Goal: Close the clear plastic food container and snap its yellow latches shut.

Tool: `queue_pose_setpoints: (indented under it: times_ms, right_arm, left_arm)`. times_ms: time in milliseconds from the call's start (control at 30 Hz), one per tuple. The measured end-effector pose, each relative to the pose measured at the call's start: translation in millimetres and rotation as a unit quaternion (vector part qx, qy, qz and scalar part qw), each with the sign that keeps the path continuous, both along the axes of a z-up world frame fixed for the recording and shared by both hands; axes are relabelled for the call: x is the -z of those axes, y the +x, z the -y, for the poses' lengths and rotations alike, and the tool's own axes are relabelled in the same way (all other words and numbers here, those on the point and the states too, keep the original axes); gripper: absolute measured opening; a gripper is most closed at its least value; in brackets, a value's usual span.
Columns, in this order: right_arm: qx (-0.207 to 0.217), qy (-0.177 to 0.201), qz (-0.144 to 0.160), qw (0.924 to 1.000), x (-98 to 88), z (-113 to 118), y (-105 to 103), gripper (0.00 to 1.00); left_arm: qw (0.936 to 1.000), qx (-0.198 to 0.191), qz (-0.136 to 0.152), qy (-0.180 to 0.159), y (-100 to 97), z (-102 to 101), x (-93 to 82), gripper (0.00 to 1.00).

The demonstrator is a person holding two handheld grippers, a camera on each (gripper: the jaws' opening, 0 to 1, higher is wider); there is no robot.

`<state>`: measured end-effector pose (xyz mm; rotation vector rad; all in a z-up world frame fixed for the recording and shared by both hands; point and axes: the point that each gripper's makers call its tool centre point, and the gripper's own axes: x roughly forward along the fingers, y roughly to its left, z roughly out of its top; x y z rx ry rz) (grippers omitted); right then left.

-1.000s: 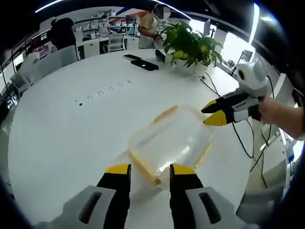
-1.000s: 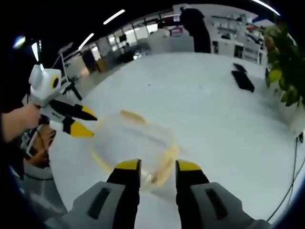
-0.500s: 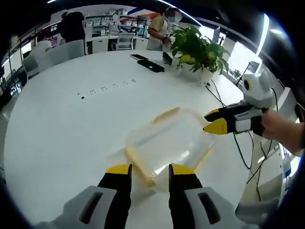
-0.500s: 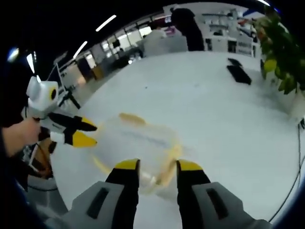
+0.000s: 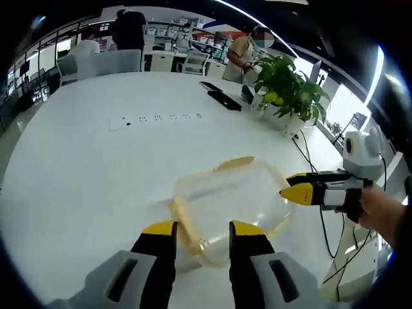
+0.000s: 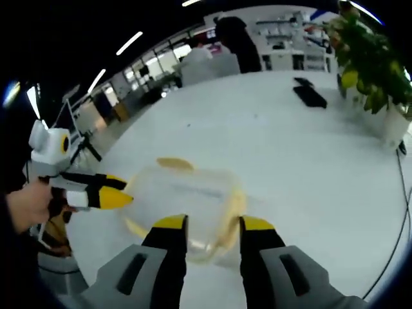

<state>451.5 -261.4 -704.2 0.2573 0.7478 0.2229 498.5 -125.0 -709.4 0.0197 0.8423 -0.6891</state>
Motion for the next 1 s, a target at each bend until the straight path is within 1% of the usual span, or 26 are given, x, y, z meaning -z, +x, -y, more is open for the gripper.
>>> queue_pose_setpoints:
  times_ms: [133, 300, 533, 900, 1000]
  right_arm:
    - [0.012, 0.001, 0.001, 0.9999, 0.3, -0.3, 1.2, 0.29]
    - [0.025, 0.006, -0.002, 0.9997, 1.1, 0.2, 3.3, 0.30]
    - [0.029, 0.005, -0.002, 0.9996, 1.1, 0.6, 4.4, 0.30]
    - [0.046, 0.008, -0.008, 0.9989, 0.9, 0.4, 4.8, 0.28]
    - [0.052, 0.009, -0.013, 0.9985, 1.2, 0.4, 5.1, 0.27]
  left_arm:
    - [0.9998, -0.019, 0.000, -0.007, -1.1, -1.2, 0.1, 0.25]
    - [0.9994, -0.033, 0.002, -0.013, -1.5, -1.8, 0.0, 0.25]
    - [0.9976, -0.057, -0.025, -0.032, -2.2, -2.7, 2.2, 0.25]
    - [0.9970, -0.063, -0.032, -0.032, -1.3, -1.6, 2.3, 0.24]
    - [0.9958, -0.075, -0.039, -0.035, 0.4, -2.7, 2.6, 0.21]
